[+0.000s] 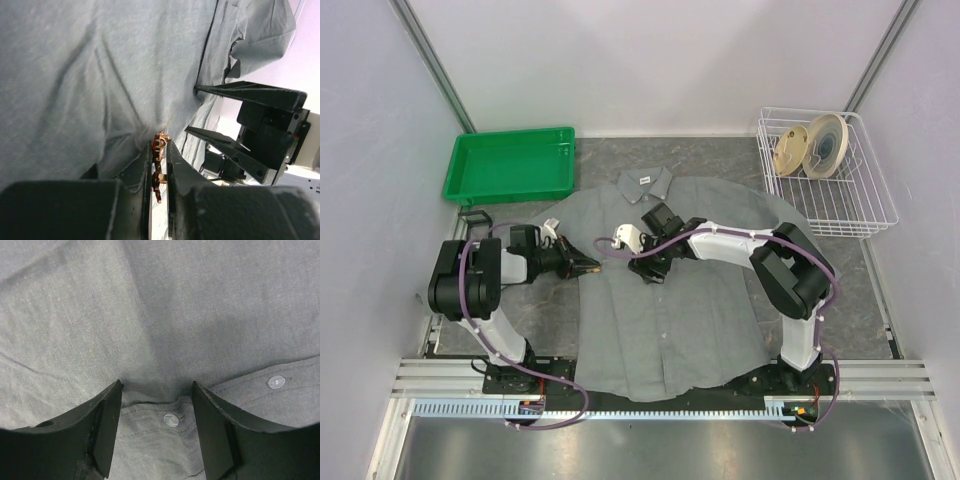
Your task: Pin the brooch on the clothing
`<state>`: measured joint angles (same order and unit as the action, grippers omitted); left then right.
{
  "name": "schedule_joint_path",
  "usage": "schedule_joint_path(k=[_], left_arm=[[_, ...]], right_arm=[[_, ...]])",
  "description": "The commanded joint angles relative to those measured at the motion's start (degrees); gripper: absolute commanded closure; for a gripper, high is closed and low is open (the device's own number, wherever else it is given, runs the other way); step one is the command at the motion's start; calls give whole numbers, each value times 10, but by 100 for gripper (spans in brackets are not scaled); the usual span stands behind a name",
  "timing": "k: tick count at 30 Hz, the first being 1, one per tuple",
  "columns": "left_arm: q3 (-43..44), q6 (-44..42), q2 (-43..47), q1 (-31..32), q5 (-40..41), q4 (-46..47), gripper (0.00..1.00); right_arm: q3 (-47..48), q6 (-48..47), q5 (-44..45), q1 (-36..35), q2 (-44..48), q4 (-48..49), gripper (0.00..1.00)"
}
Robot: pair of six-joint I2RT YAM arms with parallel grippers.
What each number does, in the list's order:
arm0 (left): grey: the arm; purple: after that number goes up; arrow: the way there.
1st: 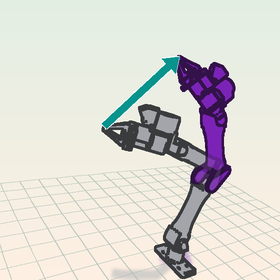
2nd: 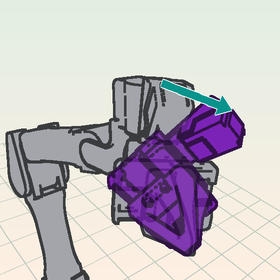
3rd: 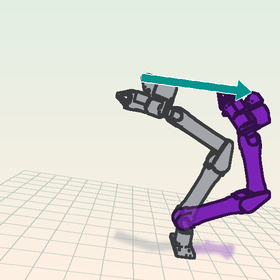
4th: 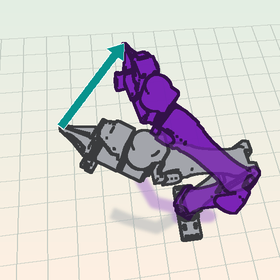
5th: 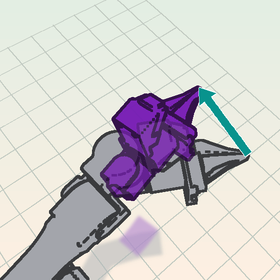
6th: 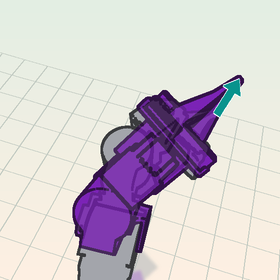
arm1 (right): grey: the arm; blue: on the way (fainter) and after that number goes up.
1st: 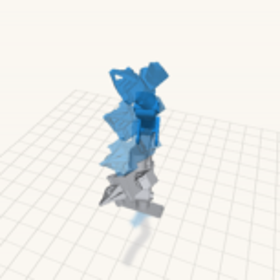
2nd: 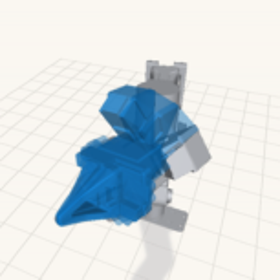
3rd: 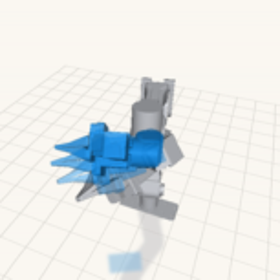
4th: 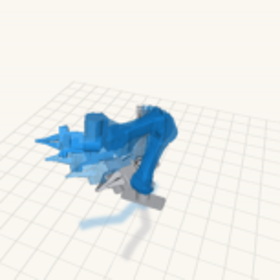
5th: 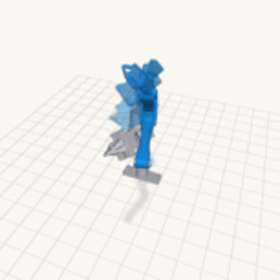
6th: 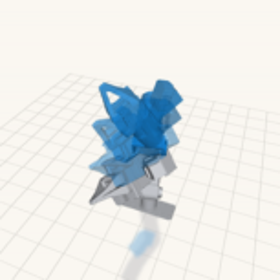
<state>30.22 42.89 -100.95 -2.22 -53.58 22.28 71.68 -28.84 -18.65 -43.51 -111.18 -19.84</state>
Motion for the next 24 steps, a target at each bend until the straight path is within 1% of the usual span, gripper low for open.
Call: schedule_joint_path(k=[1,4,6,8,11,12,13,15,16,17,18,19,20,21,22,23,24], left_arm=[[-21,-38,52,-1,15,-22,98],[-28,-48,79,0,2,-28,98],[-25,-49,98,0,-23,-15,98],[-17,-60,115,0,-35,-13,98],[-1,-86,149,-1,-33,-20,98],[5,-91,154,0,-28,-19,98],[18,-98,159,0,-26,-19,98],[31,-103,159,0,-11,-22,98],[40,-104,156,0,-6,-17,98],[42,-102,153,0,0,-16,98],[44,-100,150,0,7,-13,98],[47,-98,146,0,9,-6,98],[47,-99,141,0,13,-4,98],[46,-100,139,0,18,-1,98],[46,-105,139,0,20,-1,98],[46,-109,138,0,23,-4,98],[46,-113,138,-1,29,-7,98]], right_arm=[[-46,-5,-30,-30,39,-34,35],[-50,13,-41,-31,56,-49,35],[-45,22,-41,-31,71,-53,34],[-17,40,-42,-18,76,-52,34],[64,117,-28,15,55,-49,34],[86,162,-24,24,41,-47,35],[125,188,1,34,33,-43,35],[161,237,28,40,9,-29,35],[180,278,40,41,-2,-29,35],[212,308,53,40,-11,-29,37],[225,332,56,40,-30,-29,40],[249,388,62,40,-39,-30,41],[264,420,107,38,-49,-37,45],[281,439,126,33,-75,-52,48],[324,450,137,26,-90,-70,48],[344,471,158,21,-104,-103,48],[361,484,184,17,-127,-115,50]])
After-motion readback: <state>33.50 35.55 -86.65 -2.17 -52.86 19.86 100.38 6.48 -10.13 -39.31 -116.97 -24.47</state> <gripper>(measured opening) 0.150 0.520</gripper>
